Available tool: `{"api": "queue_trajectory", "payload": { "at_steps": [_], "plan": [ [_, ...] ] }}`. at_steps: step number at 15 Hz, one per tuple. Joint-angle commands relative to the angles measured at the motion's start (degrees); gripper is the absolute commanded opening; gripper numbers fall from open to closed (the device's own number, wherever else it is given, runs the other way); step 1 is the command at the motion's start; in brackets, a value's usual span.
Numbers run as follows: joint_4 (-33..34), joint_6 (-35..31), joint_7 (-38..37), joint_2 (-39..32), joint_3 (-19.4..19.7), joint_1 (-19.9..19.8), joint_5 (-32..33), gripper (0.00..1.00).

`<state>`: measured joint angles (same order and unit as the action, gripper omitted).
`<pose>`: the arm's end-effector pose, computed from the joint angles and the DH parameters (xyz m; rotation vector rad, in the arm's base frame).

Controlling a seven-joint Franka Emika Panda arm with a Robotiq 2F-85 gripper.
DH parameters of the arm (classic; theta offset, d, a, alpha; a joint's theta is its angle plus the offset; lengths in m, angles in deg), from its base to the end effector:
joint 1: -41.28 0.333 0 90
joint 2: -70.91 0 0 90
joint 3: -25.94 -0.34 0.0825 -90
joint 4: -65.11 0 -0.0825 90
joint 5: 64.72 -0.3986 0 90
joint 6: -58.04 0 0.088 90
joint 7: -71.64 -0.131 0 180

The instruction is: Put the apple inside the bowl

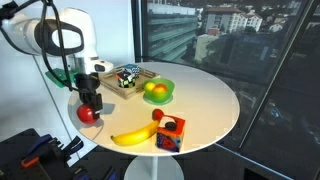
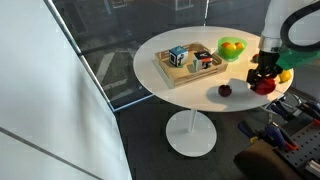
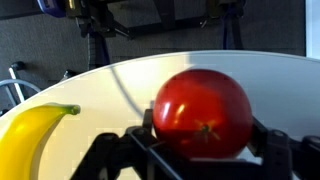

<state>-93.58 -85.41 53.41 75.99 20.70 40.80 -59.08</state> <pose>0.3655 0.0286 0.2140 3.0292 -0.2304 -0.2475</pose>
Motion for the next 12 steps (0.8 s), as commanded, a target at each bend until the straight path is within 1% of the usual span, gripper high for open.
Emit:
{"api": "queue_trajectory", "payload": {
  "at_steps": [1,4,12],
  "plan": [
    [2.3,6.8,0.8,3.4,1.5,-0.1,-0.6,0.58],
    [5.3,9.3,0.3,3.4,2.4,-0.7,-0.1,0.58],
    [16.1,14.6,-0.3,-0.3,4.9,-2.4,-0.4,0.58]
  ]
}}
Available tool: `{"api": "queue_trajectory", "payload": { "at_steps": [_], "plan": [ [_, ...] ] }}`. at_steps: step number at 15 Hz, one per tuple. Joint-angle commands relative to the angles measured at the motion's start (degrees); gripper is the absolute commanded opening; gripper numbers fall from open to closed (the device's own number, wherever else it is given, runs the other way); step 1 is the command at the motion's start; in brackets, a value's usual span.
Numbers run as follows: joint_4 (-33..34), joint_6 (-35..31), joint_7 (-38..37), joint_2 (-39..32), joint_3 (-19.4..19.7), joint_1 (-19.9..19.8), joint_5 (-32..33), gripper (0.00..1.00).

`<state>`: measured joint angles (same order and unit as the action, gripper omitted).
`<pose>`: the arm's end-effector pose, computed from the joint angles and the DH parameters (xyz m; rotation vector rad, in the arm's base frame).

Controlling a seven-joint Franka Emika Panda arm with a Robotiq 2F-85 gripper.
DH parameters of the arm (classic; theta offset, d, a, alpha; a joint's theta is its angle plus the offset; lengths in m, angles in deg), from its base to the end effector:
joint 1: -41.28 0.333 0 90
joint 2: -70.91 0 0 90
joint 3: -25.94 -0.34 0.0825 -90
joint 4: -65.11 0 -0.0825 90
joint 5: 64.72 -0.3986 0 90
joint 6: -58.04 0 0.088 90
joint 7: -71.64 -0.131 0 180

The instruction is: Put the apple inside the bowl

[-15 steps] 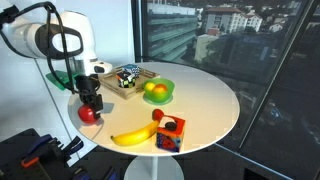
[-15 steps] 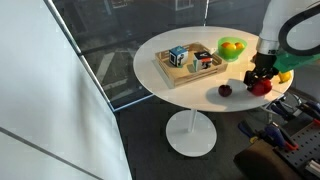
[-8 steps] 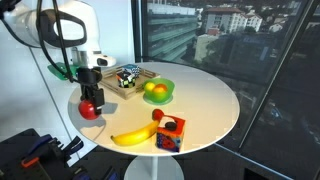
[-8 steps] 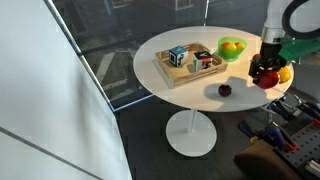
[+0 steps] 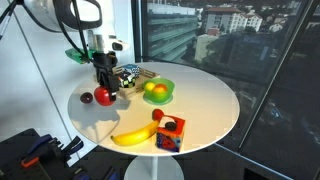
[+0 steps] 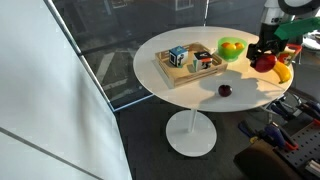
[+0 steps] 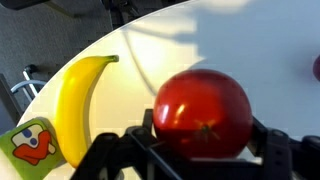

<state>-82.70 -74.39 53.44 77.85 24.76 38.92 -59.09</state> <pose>0.4241 -0.0126 0.2810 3.0166 -0.4050 -0.2064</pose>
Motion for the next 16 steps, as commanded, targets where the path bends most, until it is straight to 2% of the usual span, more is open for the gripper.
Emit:
{"api": "queue_trajectory", "payload": {
  "at_steps": [1,16],
  "plan": [
    [6.9,4.3,-0.5,-3.0,1.0,-0.7,-0.3,0.58],
    [32.9,12.1,-4.0,-18.5,6.2,-0.8,0.6,0.58]
  ]
}}
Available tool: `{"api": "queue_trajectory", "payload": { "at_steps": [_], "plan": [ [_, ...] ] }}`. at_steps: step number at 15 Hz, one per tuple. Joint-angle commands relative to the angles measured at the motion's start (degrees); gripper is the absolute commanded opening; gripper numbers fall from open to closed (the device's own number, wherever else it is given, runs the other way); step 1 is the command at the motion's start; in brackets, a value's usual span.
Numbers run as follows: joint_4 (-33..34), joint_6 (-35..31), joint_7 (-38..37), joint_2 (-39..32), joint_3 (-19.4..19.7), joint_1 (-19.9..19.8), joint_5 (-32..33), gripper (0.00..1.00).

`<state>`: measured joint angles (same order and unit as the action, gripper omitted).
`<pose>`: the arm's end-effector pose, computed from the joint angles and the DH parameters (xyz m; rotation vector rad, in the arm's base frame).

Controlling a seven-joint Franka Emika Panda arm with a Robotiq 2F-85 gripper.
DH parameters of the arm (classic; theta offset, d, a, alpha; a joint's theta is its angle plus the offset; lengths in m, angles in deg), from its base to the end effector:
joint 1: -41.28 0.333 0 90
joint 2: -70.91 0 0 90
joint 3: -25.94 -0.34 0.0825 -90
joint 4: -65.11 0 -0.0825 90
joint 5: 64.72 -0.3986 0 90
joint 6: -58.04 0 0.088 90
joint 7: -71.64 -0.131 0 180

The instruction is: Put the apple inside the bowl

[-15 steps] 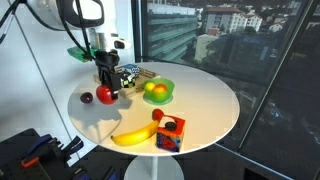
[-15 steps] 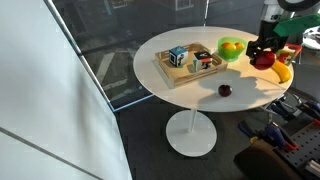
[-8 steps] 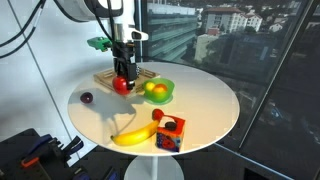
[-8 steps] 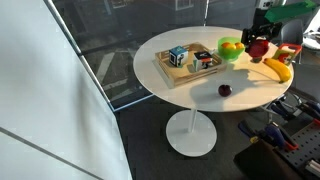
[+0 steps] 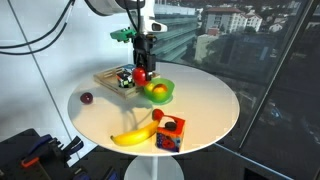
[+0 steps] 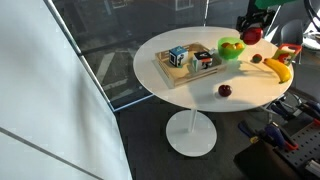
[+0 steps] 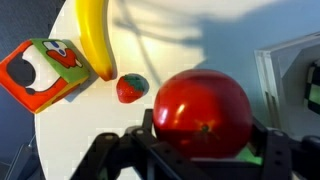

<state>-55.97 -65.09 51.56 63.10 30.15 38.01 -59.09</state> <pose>0.5590 -0.0791 0.3339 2.9709 -0.6378 -0.1368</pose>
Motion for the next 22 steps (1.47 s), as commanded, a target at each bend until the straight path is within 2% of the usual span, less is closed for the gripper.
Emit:
{"api": "queue_trajectory", "payload": {
  "at_steps": [1,11,17,18,19,22],
  "plan": [
    [7.4,2.6,-2.7,-4.7,1.1,0.3,0.9,0.58],
    [21.2,3.3,-10.2,-15.3,4.3,1.8,2.7,0.58],
    [24.5,3.6,-11.6,-19.6,5.2,3.0,2.7,0.58],
    [24.9,3.7,-11.7,-20.4,5.3,3.3,2.6,0.73],
    [25.2,3.9,-11.8,-21.0,5.4,3.5,2.6,0.95],
    [25.6,4.7,-12.0,-21.9,5.6,3.8,2.1,1.0]
  ]
}}
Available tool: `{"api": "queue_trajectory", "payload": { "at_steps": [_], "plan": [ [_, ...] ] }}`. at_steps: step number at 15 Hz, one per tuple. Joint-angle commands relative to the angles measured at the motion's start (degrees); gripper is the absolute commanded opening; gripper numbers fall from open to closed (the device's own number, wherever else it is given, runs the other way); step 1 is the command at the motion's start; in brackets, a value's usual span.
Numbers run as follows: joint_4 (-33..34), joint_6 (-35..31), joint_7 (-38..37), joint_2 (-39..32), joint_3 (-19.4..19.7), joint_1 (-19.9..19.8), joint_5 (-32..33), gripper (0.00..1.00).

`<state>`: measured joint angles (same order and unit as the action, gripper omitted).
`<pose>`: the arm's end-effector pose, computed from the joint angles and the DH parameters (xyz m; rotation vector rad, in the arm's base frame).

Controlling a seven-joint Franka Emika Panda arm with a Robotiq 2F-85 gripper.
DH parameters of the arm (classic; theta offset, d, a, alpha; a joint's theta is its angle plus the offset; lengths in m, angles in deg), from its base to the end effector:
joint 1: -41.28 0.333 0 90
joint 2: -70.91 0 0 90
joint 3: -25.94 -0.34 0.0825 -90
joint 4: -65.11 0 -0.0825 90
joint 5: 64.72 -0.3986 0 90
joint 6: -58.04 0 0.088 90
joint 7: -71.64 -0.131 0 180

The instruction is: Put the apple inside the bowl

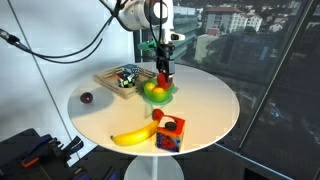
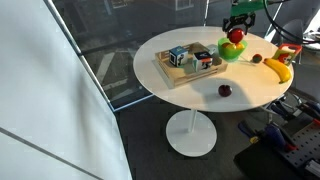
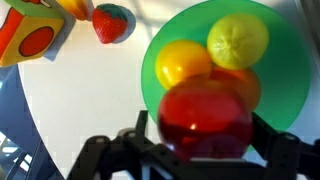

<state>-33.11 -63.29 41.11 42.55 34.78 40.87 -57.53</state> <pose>0.6709 -0.1085 0.2877 2.8137 -0.8844 -0.0785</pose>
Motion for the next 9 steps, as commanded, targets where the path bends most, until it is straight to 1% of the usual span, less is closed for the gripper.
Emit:
{"api": "queue_trajectory", "payload": {
  "at_steps": [1,9],
  "plan": [
    [2.9,3.4,-1.6,-1.4,1.0,1.0,0.3,1.0],
    [-0.2,10.2,2.8,4.1,-0.9,0.2,-2.6,1.0]
  ]
}}
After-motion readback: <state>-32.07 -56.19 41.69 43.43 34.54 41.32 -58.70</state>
